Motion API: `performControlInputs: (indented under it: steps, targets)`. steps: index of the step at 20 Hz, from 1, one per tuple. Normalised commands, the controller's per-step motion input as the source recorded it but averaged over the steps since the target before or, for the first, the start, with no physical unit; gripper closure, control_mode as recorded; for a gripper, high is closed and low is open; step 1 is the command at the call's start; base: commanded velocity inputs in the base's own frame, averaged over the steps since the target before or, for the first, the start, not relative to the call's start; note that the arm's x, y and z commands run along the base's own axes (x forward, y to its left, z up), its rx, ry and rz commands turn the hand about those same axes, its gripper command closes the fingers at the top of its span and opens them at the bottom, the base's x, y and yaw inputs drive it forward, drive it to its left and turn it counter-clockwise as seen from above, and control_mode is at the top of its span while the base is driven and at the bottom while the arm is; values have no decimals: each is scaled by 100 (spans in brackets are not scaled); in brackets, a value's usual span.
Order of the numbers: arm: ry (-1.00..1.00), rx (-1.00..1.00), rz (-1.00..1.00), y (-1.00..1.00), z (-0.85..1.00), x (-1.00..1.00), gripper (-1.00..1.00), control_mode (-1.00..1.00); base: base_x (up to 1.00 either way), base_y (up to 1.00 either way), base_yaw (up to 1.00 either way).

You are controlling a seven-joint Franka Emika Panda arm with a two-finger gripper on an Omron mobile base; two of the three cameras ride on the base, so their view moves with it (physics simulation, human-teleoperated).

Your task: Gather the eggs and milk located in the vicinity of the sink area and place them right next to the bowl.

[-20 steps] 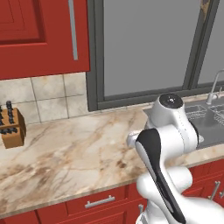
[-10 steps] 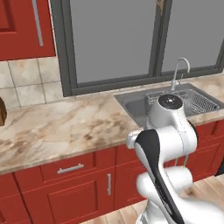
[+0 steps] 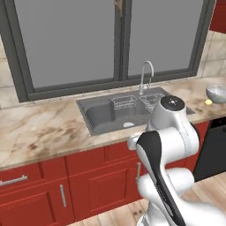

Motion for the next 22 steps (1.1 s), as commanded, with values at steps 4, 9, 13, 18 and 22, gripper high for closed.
performControlInputs:
  steps: [4,9,13,18,22]
  targets:
    - [0,0,0,0,0,0,100,100,0,-100,0]
    - [0,0,0,0,0,0,100,100,1,-100,0]
    - [0,0,0,0,0,0,100,100,32,-100,7]
    - [0,0,0,0,0,0,100,100,34,-99,14]
    - [0,0,0,0,0,0,100,100,38,-70,15]
